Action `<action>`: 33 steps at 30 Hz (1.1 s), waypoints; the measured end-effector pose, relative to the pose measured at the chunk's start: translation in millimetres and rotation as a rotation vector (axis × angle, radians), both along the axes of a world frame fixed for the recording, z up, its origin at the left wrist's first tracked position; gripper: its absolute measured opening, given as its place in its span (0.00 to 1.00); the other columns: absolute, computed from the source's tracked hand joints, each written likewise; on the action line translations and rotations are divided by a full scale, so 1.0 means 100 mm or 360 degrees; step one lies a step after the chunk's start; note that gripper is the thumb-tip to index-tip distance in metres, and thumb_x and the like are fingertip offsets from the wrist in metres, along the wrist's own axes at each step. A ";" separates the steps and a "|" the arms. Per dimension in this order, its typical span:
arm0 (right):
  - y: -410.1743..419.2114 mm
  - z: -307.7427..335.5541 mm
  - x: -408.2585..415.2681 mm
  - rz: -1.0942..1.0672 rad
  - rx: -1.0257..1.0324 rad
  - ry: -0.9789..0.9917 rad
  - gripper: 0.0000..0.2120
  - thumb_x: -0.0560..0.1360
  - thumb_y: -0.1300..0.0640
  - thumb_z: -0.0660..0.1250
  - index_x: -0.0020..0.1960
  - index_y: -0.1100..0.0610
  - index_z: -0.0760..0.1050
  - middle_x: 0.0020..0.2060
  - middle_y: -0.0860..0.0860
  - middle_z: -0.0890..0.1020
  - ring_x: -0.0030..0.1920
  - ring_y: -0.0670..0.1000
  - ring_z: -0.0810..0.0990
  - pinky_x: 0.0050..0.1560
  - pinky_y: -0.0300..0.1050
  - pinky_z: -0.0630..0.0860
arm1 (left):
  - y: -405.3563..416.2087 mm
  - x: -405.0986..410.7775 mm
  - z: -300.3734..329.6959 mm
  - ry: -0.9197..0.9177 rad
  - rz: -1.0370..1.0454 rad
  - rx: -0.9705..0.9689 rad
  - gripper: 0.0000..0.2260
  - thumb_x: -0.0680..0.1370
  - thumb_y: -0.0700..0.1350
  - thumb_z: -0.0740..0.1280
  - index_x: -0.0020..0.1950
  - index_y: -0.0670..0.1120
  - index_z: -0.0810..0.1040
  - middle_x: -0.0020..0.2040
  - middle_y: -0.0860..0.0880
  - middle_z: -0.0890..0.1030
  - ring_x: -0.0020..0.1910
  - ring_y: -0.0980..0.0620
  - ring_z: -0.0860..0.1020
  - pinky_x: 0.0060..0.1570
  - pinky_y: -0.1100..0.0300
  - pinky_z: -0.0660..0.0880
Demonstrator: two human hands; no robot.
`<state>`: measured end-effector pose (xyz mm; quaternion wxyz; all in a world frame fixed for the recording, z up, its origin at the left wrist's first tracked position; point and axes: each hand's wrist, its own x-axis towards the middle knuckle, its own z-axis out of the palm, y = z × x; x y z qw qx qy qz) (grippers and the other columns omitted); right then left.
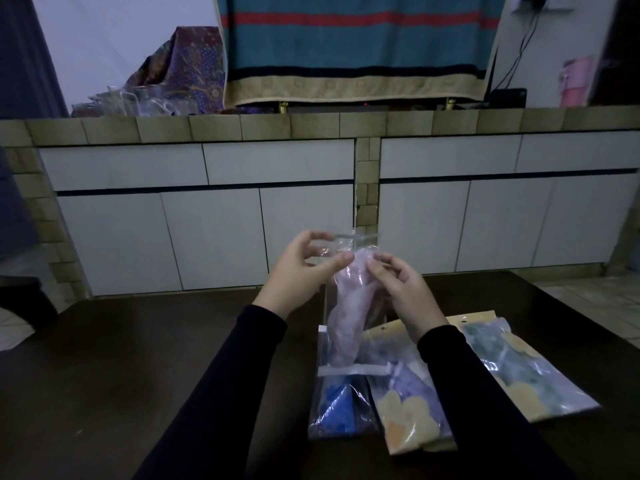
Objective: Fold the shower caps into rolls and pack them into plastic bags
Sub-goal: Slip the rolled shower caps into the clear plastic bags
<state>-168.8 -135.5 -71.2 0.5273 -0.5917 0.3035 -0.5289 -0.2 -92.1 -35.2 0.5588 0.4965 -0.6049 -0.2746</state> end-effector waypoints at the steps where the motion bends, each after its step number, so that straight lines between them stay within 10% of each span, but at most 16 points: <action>1: 0.01 0.01 0.00 0.0012 -0.0008 -0.0012 0.09 0.77 0.53 0.65 0.57 0.51 0.77 0.47 0.48 0.84 0.49 0.48 0.83 0.47 0.40 0.79 | -0.01 -0.01 -0.01 0.0137 0.0009 0.0014 0.24 0.66 0.53 0.76 0.58 0.54 0.72 0.48 0.50 0.82 0.39 0.57 0.81 0.33 0.66 0.74; 5: 0.04 0.03 0.03 -0.0024 -0.0070 -0.0015 0.17 0.74 0.48 0.68 0.59 0.55 0.76 0.49 0.53 0.84 0.51 0.52 0.83 0.50 0.47 0.80 | -0.05 -0.06 -0.05 0.0492 -0.0056 0.0152 0.35 0.65 0.45 0.78 0.67 0.49 0.64 0.48 0.46 0.83 0.34 0.58 0.80 0.30 0.66 0.73; 12: 0.06 0.06 0.02 -0.0020 -0.0024 -0.0038 0.05 0.77 0.58 0.67 0.52 0.55 0.78 0.42 0.52 0.84 0.44 0.51 0.82 0.46 0.49 0.80 | -0.05 -0.08 -0.11 0.0557 -0.0149 0.0156 0.07 0.69 0.39 0.74 0.46 0.45 0.80 0.35 0.49 0.81 0.25 0.58 0.74 0.22 0.68 0.67; 18: 0.09 0.05 0.01 0.0099 -0.0028 -0.0027 0.08 0.76 0.55 0.67 0.55 0.52 0.77 0.43 0.51 0.84 0.42 0.49 0.84 0.41 0.45 0.81 | -0.03 0.04 -0.12 0.0491 -0.0494 0.0155 0.13 0.70 0.40 0.72 0.54 0.50 0.81 0.42 0.49 0.82 0.34 0.54 0.78 0.29 0.64 0.72; 25: 0.12 0.09 -0.06 0.0405 -0.0035 -0.0076 0.07 0.75 0.59 0.66 0.53 0.55 0.75 0.40 0.52 0.84 0.39 0.51 0.82 0.32 0.41 0.78 | 0.03 0.02 -0.10 0.0564 -0.0482 0.0191 0.07 0.68 0.36 0.71 0.36 0.48 0.83 0.35 0.50 0.82 0.27 0.58 0.76 0.27 0.68 0.72; 29: 0.12 0.07 -0.03 0.0284 -0.0148 -0.0031 0.06 0.78 0.63 0.62 0.48 0.53 0.74 0.39 0.56 0.79 0.38 0.51 0.78 0.36 0.42 0.76 | 0.01 0.04 -0.12 0.0612 -0.0583 0.0242 0.02 0.71 0.41 0.70 0.39 0.47 0.82 0.37 0.47 0.80 0.28 0.54 0.75 0.25 0.65 0.72; 33: 0.12 0.06 -0.04 0.0130 -0.0293 0.0152 0.04 0.79 0.61 0.61 0.49 0.53 0.72 0.41 0.55 0.78 0.38 0.52 0.77 0.34 0.46 0.76 | 0.00 0.01 -0.07 0.0641 -0.0484 0.0430 0.29 0.75 0.67 0.55 0.39 0.43 0.79 0.40 0.45 0.82 0.30 0.51 0.77 0.26 0.62 0.71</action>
